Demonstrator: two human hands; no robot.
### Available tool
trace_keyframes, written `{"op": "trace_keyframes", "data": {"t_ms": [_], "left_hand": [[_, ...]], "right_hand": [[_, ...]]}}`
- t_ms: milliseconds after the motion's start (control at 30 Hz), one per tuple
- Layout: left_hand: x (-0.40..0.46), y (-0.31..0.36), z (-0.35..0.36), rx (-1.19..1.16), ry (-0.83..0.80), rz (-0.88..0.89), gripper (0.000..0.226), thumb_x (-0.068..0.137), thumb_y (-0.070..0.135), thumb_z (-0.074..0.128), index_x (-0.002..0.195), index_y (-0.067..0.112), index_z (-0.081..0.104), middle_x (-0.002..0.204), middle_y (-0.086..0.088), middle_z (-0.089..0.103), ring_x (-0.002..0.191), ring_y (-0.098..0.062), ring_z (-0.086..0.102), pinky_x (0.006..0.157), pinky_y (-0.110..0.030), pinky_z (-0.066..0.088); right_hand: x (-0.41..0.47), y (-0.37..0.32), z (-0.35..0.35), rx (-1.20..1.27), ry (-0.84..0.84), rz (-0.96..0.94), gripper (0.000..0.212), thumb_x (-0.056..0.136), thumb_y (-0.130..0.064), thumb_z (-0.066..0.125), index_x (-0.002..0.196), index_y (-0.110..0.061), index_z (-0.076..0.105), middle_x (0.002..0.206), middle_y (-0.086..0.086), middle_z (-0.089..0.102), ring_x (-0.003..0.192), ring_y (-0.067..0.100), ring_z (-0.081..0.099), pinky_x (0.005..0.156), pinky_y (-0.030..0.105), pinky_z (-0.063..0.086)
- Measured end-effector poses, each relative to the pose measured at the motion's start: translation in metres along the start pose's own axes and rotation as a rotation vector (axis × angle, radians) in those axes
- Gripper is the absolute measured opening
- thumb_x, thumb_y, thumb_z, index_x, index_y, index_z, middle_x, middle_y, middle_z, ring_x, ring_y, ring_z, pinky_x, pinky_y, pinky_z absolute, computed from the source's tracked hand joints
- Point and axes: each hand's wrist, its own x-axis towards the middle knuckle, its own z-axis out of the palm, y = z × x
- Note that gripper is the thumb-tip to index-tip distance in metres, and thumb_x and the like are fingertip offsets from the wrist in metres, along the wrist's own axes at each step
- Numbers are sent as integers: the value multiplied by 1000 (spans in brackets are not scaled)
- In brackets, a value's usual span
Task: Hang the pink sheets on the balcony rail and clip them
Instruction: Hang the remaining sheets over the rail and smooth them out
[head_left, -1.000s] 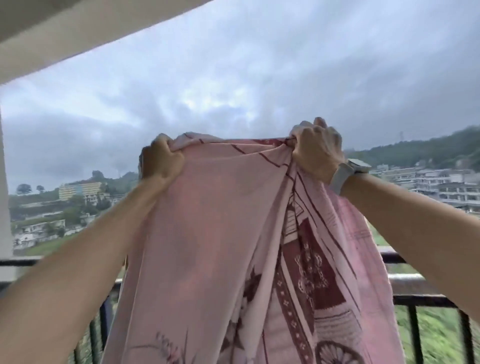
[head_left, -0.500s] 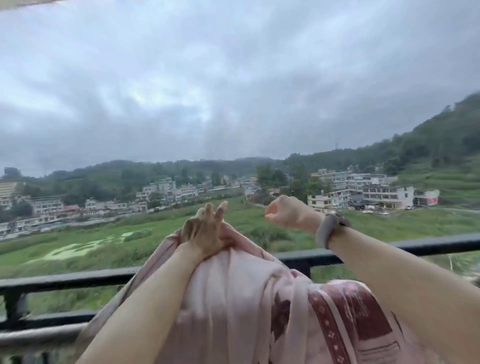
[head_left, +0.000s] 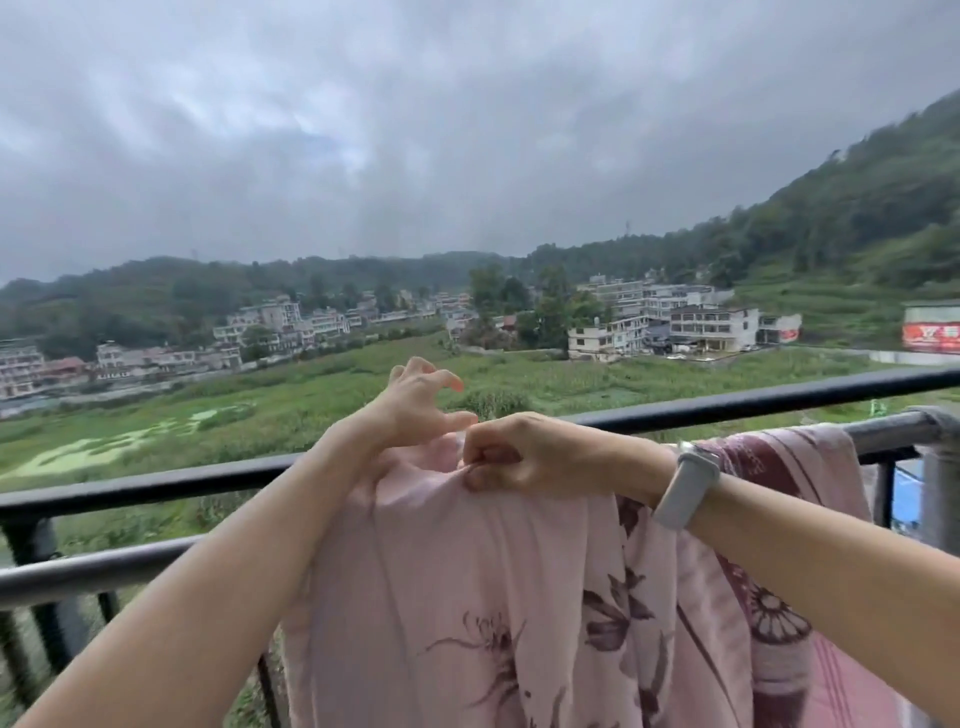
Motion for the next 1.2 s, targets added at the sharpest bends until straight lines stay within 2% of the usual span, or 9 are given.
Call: {"op": "trace_keyframes", "data": {"t_ms": [100, 200, 400, 467, 600, 800, 967, 1067, 1200], "left_hand": [[-43, -6, -12, -191, 133, 31, 30, 86, 36, 57, 108, 17, 62, 114, -7, 58, 97, -16, 56, 81, -23, 43], [-88, -10, -22, -259, 142, 19, 51, 81, 62, 48, 106, 19, 62, 99, 3, 65, 79, -4, 59, 66, -16, 44], [-141, -18, -20, 14, 297, -42, 98, 57, 89, 24, 131, 27, 39, 128, 6, 49, 108, -16, 53, 80, -36, 46], [-149, -7, -19, 85, 341, -71, 87, 66, 82, 39, 132, 26, 35, 122, 6, 54, 105, -20, 56, 75, -36, 45], [-138, -3, -29, -223, 531, -125, 24, 89, 35, 50, 79, 14, 56, 66, 2, 61, 68, -27, 61, 58, -35, 42], [-66, -39, -74, -357, 663, -323, 24, 93, 17, 48, 73, 8, 57, 82, -20, 63, 84, -32, 57, 68, -34, 39], [-25, -42, -133, 111, 815, -232, 28, 95, 20, 40, 100, 0, 59, 102, -29, 63, 98, -42, 58, 79, -41, 44], [-17, -49, -130, 343, 675, -199, 29, 97, 25, 35, 106, 8, 56, 110, -23, 62, 101, -38, 58, 79, -38, 42], [-35, -86, -83, 388, 162, -325, 27, 93, 32, 41, 103, 13, 58, 115, -15, 62, 105, -31, 57, 83, -36, 44]], "right_hand": [[1, -3, 6, -106, 92, 12, 7, 87, -22, 56, 85, -15, 57, 69, -12, 48, 75, 19, 49, 72, 39, 45], [2, -1, 2, -136, 236, 50, 6, 88, -22, 55, 84, -18, 57, 76, -6, 55, 77, 21, 54, 73, 40, 47], [32, 6, -29, -142, 627, 169, 8, 89, -21, 52, 84, -19, 58, 93, 3, 66, 87, 27, 59, 75, 41, 48], [47, 6, -46, -178, 750, 218, 11, 90, -22, 50, 88, -16, 59, 98, 6, 66, 91, 29, 58, 74, 35, 45], [70, 2, -74, -238, 901, 361, 17, 93, -20, 45, 98, -12, 59, 108, 8, 63, 97, 29, 57, 69, 28, 31], [75, 23, -77, -314, 451, 520, 20, 82, -15, 52, 95, -8, 66, 105, 13, 67, 97, 32, 59, 85, 37, 47], [72, -41, -44, 142, 299, 30, 51, 86, -32, 59, 128, -7, 46, 130, 9, 53, 115, 18, 51, 94, 22, 38], [77, -71, 4, -59, 208, -10, 79, 81, -47, 58, 142, -16, 19, 141, 5, 39, 125, 22, 41, 100, 28, 35], [88, -57, 46, -273, 137, 103, 26, 87, -32, 49, 108, -17, 53, 108, 11, 60, 97, 34, 57, 68, 33, 39]]}}
